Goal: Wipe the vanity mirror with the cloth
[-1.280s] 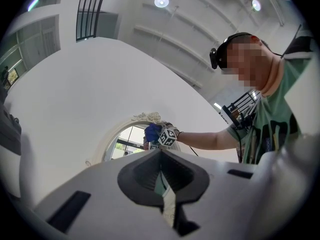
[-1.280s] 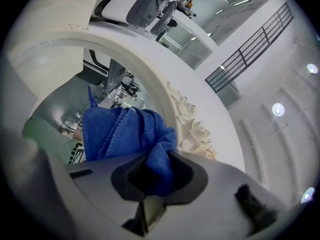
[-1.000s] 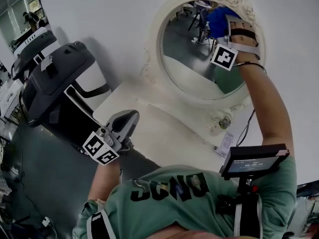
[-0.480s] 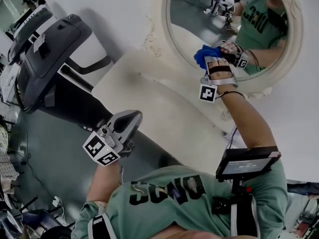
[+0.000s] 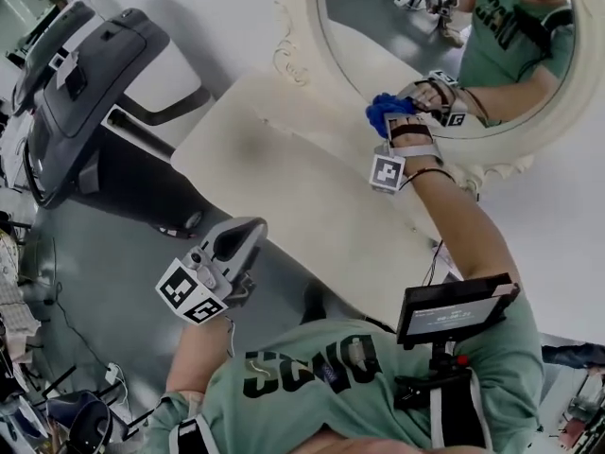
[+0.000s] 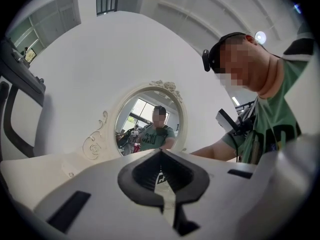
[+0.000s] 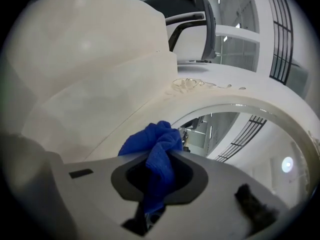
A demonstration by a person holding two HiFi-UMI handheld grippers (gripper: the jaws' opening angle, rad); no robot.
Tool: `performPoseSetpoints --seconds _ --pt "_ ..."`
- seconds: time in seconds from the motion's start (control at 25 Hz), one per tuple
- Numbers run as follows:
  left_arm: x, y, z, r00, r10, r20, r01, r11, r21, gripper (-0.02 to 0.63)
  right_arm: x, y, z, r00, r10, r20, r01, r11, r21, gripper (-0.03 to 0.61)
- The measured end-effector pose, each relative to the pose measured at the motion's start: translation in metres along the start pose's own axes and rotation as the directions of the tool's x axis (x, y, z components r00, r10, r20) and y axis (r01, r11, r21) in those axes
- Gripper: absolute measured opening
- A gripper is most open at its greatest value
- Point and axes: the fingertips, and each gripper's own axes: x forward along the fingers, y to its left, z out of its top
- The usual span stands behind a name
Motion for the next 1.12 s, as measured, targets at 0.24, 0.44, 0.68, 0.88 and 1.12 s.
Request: performPoseSetpoints --seconds 0.24,0.44,0.68,0.88,1.12 --pt "-0.002 -0.02 0.044 0.997 -0.03 0.066 0.026 0.998 0.051 0.011 -0.058 -0.101 -0.011 0.984 -0.145 0.102 0.142 0.989 0.038 0.046" --pt "0.003 -0.047 0.1 0.982 -0.111 0.15 0.089 0.985 0.148 0.011 -0.138 -0.268 -0.098 0.92 -0.39 -0.026 0.391 0.919 0.051 0.046" --pt "-0.001 -0.061 0.141 0.959 -0.171 0.228 0.119 0.968 0.222 0.011 -0.233 -0.426 -0.188 0.727 -0.657 -0.202 0.66 0.749 -0.062 0.046" --pt "-0.007 -0.06 0.152 0.95 -0.177 0.257 0.116 0.965 0.235 0.011 -0.228 -0.442 -0.198 0.722 -0.656 -0.219 0.649 0.752 -0.112 0.047" --pt "-0.007 -0.053 0.16 0.946 -0.172 0.273 0.105 0.964 0.242 0.011 -0.21 -0.442 -0.203 0.727 -0.627 -0.28 0.632 0.77 -0.081 0.046"
